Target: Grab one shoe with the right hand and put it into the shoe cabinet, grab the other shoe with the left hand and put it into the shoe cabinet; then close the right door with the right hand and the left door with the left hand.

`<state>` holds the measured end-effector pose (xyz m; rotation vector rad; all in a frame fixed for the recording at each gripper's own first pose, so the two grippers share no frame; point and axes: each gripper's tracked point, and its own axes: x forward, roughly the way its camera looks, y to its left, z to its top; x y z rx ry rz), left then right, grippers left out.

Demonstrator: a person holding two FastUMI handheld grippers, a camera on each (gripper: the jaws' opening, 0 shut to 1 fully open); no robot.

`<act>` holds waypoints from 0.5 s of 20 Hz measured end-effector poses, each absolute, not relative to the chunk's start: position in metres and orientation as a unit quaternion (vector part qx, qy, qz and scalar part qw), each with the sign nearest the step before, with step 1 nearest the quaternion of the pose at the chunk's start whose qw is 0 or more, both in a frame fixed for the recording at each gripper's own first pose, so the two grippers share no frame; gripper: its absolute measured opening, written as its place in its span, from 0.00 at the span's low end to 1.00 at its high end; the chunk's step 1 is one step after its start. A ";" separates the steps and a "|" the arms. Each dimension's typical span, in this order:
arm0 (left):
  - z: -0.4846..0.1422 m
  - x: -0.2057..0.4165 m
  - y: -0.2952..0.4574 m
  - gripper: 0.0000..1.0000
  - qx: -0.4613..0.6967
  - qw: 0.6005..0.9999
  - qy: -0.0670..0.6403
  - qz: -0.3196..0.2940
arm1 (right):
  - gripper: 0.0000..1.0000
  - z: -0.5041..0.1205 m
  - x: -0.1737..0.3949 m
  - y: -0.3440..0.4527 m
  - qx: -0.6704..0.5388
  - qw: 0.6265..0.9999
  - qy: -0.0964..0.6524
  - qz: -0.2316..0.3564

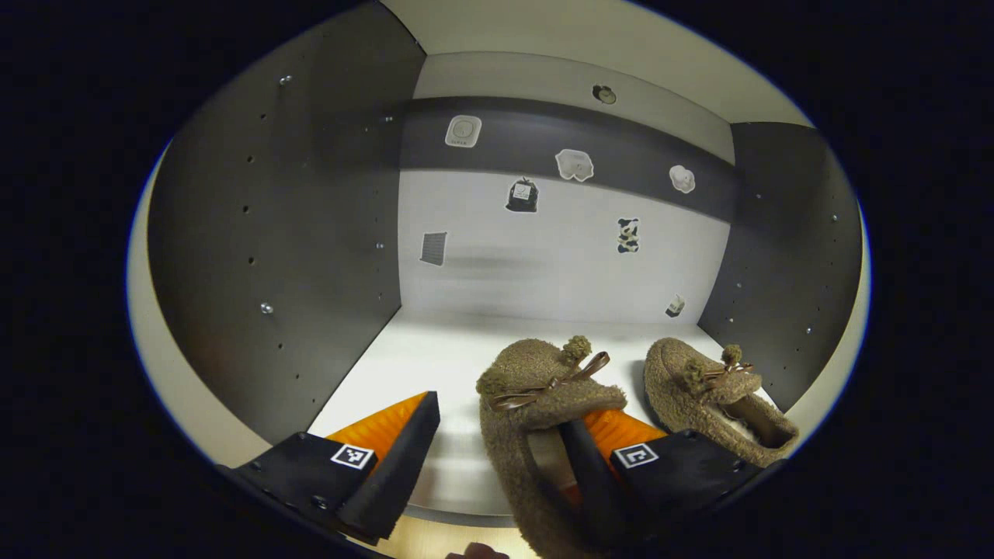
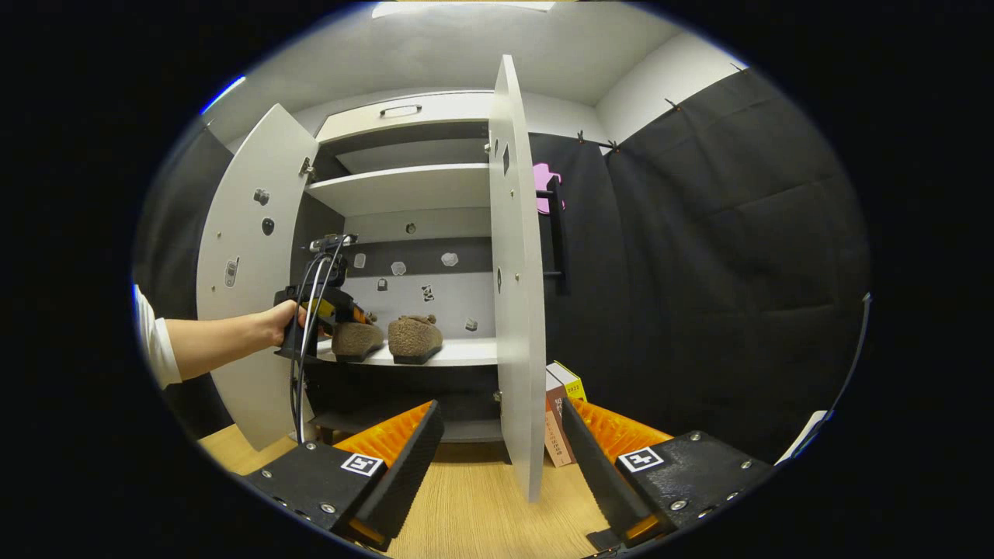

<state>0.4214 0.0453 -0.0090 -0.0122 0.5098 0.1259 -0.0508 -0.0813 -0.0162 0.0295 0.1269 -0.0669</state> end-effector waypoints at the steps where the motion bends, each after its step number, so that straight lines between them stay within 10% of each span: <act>1: -0.004 0.415 0.044 0.99 -0.002 0.968 0.246 0.058 | 0.94 -0.016 -0.050 -0.081 0.015 0.997 0.064 -0.032; 10: 0.073 0.319 -0.008 0.96 0.015 0.993 0.116 -0.011 | 0.94 -0.015 -0.045 -0.068 0.026 0.998 0.062 -0.008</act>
